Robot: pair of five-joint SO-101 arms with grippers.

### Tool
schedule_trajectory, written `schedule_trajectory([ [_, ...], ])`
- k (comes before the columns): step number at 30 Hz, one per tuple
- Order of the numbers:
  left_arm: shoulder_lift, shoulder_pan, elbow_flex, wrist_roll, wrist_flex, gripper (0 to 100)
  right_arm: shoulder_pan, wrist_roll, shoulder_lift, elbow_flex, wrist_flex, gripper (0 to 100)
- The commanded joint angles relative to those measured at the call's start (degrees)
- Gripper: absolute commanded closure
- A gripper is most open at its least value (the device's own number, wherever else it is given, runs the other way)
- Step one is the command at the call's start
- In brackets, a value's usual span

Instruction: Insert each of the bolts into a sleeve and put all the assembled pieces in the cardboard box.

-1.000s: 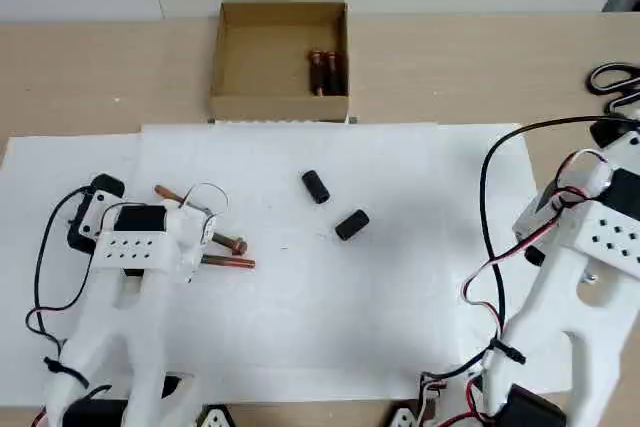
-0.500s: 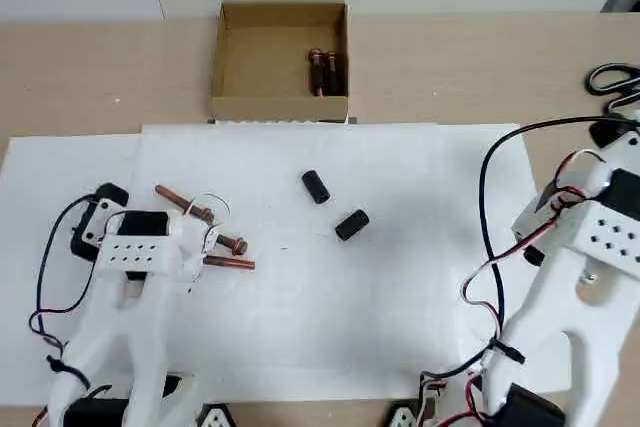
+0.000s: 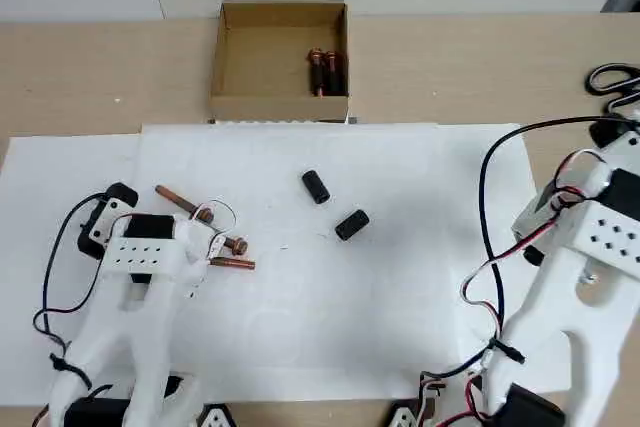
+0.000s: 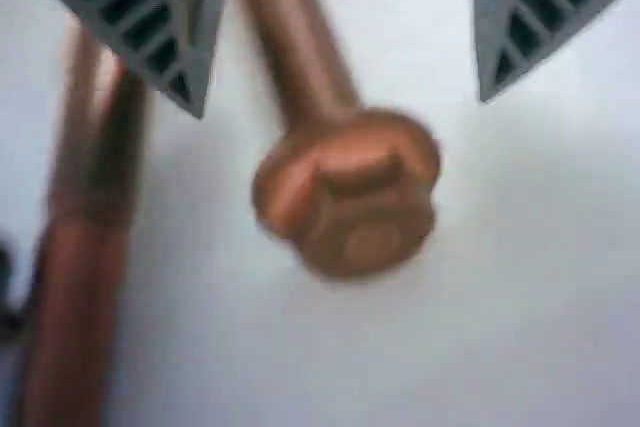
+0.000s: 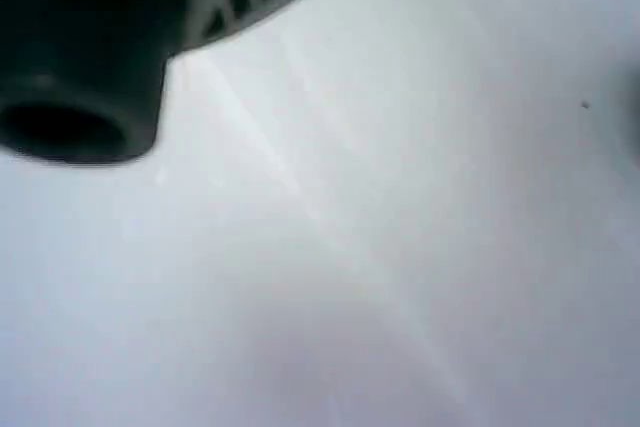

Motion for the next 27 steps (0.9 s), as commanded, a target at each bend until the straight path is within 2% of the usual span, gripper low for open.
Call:
schedule_trajectory([
  [1, -0.2, 0.4, 1.1, -1.8, -3.8, 83, 0.7, 0.3, -2.2, -0.2, 0.4, 99.5],
  [7, -0.2, 0.0, 3.6, -2.6, -9.0, 83, 0.7, 0.3, -2.2, -0.2, 0.6, 99.5],
  [12, -0.2, 0.0, 3.6, -2.5, -9.1, 83, 3.7, 0.4, -2.2, -0.2, 0.7, 99.5],
  [17, -0.2, -0.1, 3.6, -2.5, -9.1, 90, 6.2, 1.1, -2.2, -0.2, 0.7, 99.5],
  [27, -0.3, -0.1, 3.6, -2.5, -9.0, 95, 5.2, 2.6, -6.9, -0.3, 0.4, 99.5],
])
